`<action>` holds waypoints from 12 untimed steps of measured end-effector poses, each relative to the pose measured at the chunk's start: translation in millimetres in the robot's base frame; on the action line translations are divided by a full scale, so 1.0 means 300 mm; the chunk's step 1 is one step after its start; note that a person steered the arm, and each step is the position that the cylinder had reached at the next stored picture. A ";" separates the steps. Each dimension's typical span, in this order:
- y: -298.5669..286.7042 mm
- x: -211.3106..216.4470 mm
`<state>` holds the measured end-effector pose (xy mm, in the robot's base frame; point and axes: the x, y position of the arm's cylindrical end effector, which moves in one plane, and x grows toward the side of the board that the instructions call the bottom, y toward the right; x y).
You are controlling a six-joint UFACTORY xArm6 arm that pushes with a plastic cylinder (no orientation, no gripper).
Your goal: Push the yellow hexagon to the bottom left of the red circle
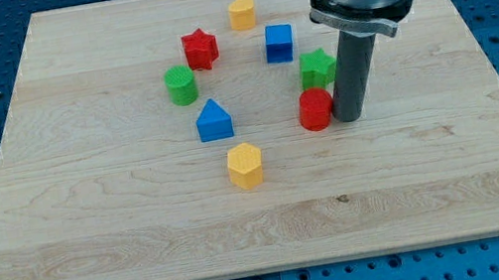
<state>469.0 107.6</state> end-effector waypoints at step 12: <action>-0.509 0.273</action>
<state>551.0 -45.0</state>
